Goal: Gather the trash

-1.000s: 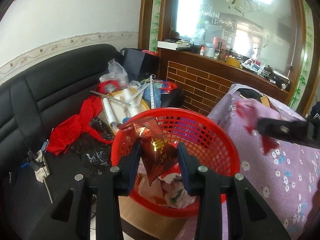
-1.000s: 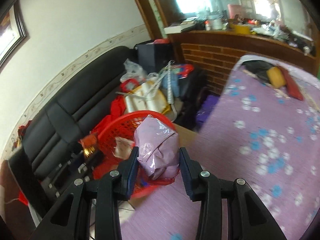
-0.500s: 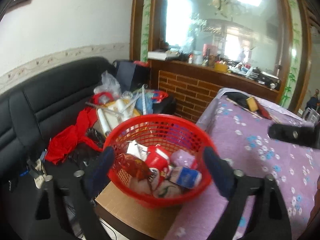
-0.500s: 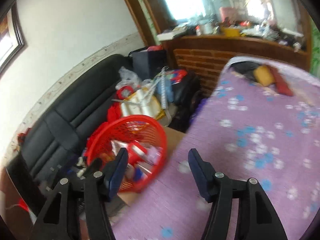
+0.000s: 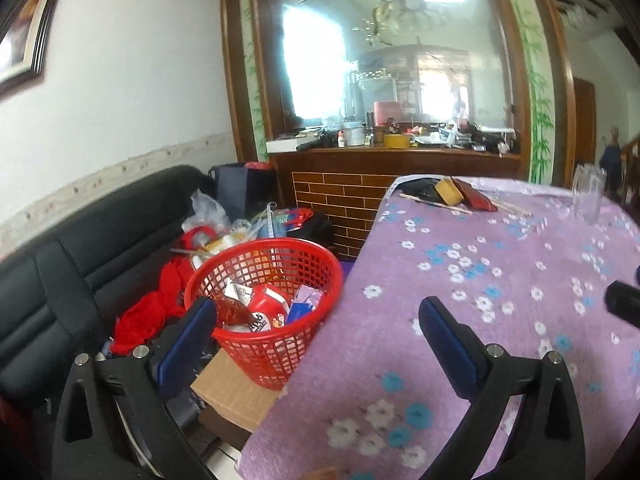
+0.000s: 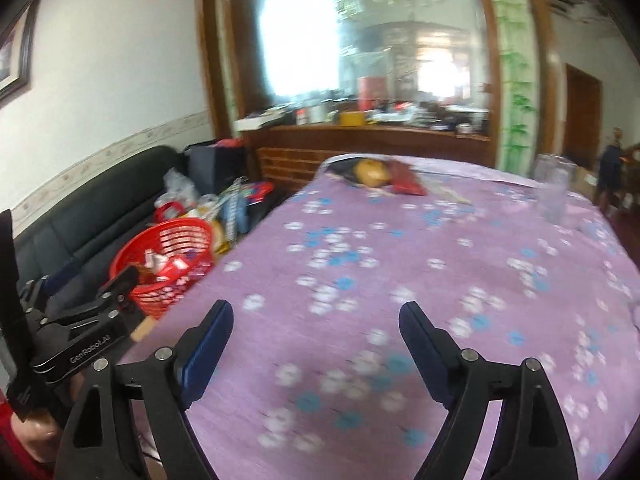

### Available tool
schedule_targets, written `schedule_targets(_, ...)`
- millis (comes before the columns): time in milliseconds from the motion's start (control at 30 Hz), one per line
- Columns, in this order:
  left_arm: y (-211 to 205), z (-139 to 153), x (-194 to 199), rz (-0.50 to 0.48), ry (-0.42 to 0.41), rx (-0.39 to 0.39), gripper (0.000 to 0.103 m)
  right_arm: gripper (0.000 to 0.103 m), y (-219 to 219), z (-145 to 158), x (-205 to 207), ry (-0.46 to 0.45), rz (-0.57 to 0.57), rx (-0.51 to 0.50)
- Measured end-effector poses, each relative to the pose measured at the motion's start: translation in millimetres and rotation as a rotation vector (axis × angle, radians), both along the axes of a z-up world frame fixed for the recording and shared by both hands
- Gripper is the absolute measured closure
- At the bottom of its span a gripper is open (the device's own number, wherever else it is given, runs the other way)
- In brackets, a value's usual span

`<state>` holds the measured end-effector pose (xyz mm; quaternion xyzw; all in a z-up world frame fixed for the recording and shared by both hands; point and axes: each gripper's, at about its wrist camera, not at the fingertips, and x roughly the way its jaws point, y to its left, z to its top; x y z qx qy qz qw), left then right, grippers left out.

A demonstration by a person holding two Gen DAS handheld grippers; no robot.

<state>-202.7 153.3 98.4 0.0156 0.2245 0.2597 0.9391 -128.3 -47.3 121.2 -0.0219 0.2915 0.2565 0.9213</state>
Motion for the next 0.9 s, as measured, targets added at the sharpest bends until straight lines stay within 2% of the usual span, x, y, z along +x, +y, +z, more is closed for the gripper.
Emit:
schedule_targets(100, -23, -1, -4, -0.017, 0.006, 0.063, 0.002, 0.013, -25, -5, -11, -0.002, -0.047, -0.001)
schedule_targets(333, -47, -2, -22, -0.042, 0.007, 0.097, 0.002, 0.013, -63, -12, -30, 0.026, -0.128, 0.037)
schedule_targets(633, -49, -2, -46, -0.102, -0.004, 0.067, 0.002, 0.011, -76, -4, -65, 0.008, -0.171, 0.041)
schedule_targets(900, -48, -6, -42, -0.099, 0.003, 0.058, 0.002, 0.011, -68, -7, -65, 0.010, -0.161, 0.018)
